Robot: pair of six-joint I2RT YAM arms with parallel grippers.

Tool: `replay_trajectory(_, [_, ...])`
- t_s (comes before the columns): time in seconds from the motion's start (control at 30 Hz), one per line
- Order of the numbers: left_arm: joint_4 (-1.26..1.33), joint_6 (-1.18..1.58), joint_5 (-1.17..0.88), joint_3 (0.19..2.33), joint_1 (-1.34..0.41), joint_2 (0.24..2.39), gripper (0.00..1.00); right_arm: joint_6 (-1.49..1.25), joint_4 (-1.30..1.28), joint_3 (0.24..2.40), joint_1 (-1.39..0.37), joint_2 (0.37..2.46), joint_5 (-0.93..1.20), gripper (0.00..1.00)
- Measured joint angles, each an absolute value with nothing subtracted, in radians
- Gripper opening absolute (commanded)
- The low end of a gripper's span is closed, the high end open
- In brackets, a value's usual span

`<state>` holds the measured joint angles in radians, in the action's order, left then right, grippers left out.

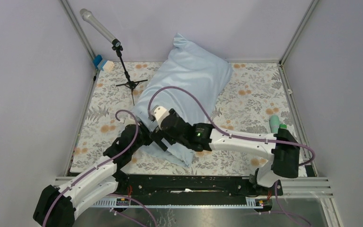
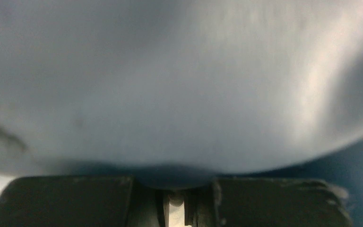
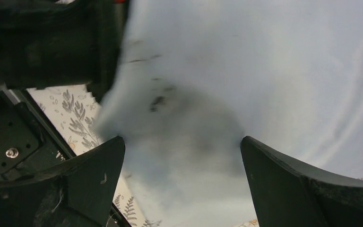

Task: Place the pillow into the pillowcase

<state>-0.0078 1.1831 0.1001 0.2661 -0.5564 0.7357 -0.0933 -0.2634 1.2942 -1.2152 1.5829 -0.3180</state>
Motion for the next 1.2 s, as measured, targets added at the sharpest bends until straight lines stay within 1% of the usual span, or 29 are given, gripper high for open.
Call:
replay_trajectory(0.1, [-0.001,1.149,0.069,0.292,-0.545,0.786,0.00,-0.069,-0.265,1.315,-1.272,1.642,-0.364,0.99])
replay_trajectory(0.13, [0.003,1.139,0.055,0.302,-0.540,0.808,0.00,-0.064,-0.266,1.322,-1.283,1.662,-0.385,0.97])
replay_trajectory(0.17, [0.006,1.129,0.044,0.313,-0.537,0.830,0.00,-0.058,-0.265,1.329,-1.292,1.684,-0.411,0.90])
replay_trajectory(0.23, [0.026,1.105,0.000,0.352,-0.531,0.904,0.00,-0.052,-0.274,1.331,-1.293,1.720,-0.467,0.64])
replay_trajectory(0.27, [0.033,1.097,-0.018,0.369,-0.530,0.936,0.00,-0.054,-0.285,1.330,-1.288,1.731,-0.490,0.53])
replay_trajectory(0.33, [0.052,1.080,-0.059,0.411,-0.528,1.011,0.00,-0.067,-0.300,1.330,-1.275,1.734,-0.538,0.35])
replay_trajectory(0.37, [0.063,1.071,-0.080,0.432,-0.528,1.045,0.00,-0.074,-0.305,1.330,-1.268,1.729,-0.560,0.28])
replay_trajectory(0.4, [0.074,1.063,-0.102,0.452,-0.527,1.076,0.00,-0.080,-0.310,1.330,-1.261,1.721,-0.576,0.14])
replay_trajectory(0.43, [0.080,1.052,-0.125,0.478,-0.528,1.110,0.00,-0.081,-0.314,1.330,-1.257,1.713,-0.588,0.04])
replay_trajectory(0.47, [0.089,1.042,-0.148,0.501,-0.528,1.142,0.00,-0.084,-0.319,1.330,-1.251,1.701,-0.601,0.00])
replay_trajectory(0.67, [0.101,0.967,-0.281,0.673,-0.535,1.334,0.00,-0.095,-0.355,1.331,-1.229,1.637,-0.641,0.00])
replay_trajectory(0.77, [0.099,0.942,-0.318,0.716,-0.539,1.362,0.01,-0.096,-0.375,1.333,-1.216,1.598,-0.643,0.00])
replay_trajectory(0.8, [0.099,0.936,-0.326,0.717,-0.541,1.362,0.08,-0.100,-0.380,1.337,-1.212,1.585,-0.637,0.00])
replay_trajectory(0.87, [0.100,0.933,-0.336,0.717,-0.543,1.361,0.16,-0.112,-0.396,1.358,-1.190,1.557,-0.604,0.00])
replay_trajectory(0.9, [0.105,0.932,-0.340,0.712,-0.545,1.356,0.22,-0.121,-0.404,1.372,-1.172,1.543,-0.579,0.00])
replay_trajectory(1.0, [0.123,0.940,-0.336,0.658,-0.545,1.295,0.31,-0.149,-0.424,1.409,-1.113,1.507,-0.507,0.00])
replay_trajectory(1.07, [0.115,0.944,-0.321,0.601,-0.545,1.214,0.39,-0.165,-0.437,1.431,-1.077,1.486,-0.461,0.00])
replay_trajectory(1.2, [0.032,0.950,-0.271,0.530,-0.538,1.044,0.46,-0.181,-0.445,1.478,-1.049,1.468,-0.403,0.00])
